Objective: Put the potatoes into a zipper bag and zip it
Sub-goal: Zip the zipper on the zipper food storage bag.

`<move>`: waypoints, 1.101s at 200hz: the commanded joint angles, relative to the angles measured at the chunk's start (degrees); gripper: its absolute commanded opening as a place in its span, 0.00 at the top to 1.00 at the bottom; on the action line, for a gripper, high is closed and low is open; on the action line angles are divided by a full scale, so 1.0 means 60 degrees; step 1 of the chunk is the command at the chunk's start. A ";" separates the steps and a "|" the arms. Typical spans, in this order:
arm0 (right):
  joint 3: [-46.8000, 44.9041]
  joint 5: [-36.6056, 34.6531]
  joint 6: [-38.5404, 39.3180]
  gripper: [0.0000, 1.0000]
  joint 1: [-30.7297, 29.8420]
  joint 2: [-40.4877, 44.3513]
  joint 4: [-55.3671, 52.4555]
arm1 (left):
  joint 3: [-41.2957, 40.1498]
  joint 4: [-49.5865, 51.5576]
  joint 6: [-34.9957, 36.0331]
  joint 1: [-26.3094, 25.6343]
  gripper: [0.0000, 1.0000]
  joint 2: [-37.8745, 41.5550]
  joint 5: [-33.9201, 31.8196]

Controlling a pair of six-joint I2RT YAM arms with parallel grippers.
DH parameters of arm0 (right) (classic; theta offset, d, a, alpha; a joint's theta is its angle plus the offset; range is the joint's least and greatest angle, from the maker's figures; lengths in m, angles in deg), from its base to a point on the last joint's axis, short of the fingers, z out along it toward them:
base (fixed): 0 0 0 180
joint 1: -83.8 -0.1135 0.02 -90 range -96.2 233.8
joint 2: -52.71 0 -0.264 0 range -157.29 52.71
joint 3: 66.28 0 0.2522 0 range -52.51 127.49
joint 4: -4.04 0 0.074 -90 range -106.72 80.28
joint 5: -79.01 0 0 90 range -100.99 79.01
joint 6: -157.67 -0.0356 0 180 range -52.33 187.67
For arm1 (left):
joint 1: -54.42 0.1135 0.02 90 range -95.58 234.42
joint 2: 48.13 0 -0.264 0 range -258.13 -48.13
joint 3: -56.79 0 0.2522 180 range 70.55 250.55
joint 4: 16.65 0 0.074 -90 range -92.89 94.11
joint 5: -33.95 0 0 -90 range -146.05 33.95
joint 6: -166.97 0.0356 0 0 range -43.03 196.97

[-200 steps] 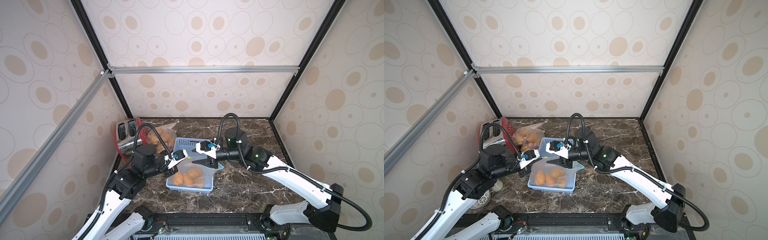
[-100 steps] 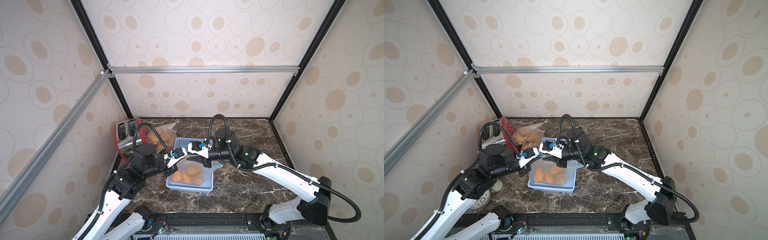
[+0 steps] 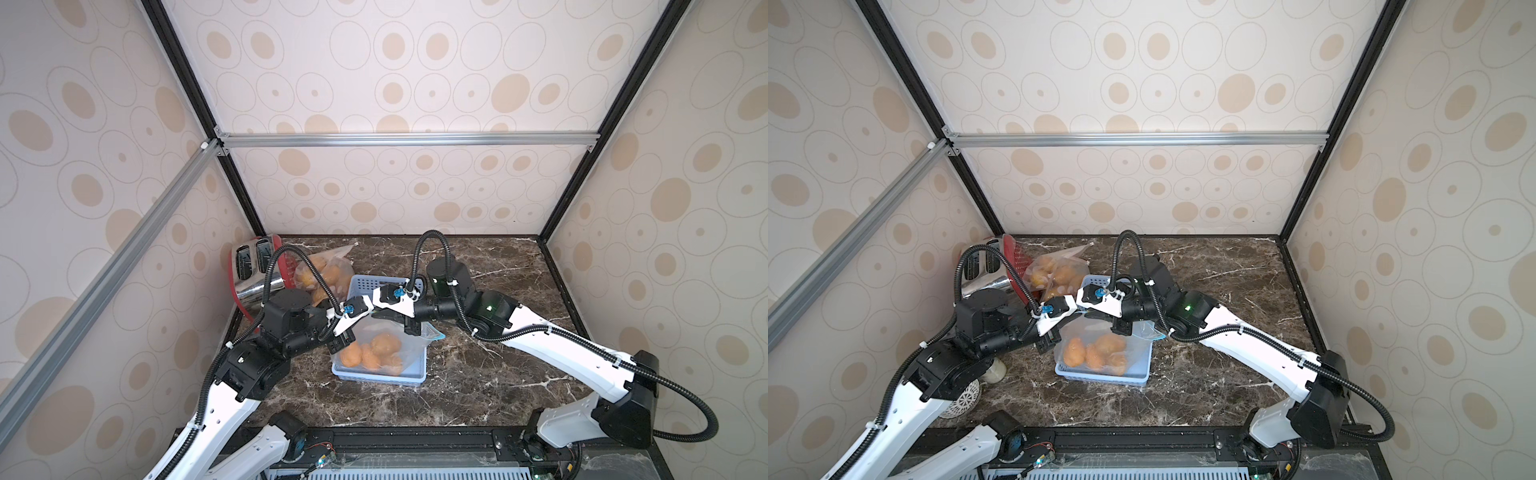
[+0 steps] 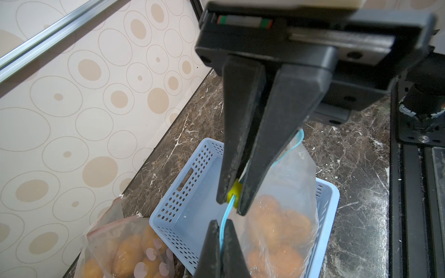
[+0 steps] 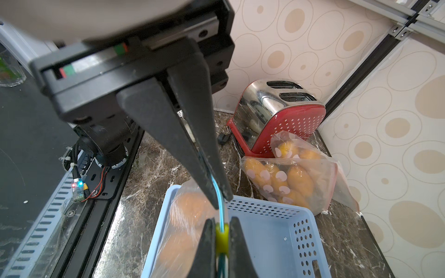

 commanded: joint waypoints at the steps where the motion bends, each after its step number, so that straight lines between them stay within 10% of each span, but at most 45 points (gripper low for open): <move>1: 0.0490 -0.0197 0.0152 1.00 -0.0089 0.0072 -0.0555 | 0.0525 -0.0150 -0.0193 -0.0022 1.00 0.0001 -0.0912; 220: -0.1022 -0.2657 -0.0494 1.00 -0.0073 0.2949 -0.5031 | 0.1199 -0.1229 -0.1047 -0.0018 1.00 -0.0143 -0.2536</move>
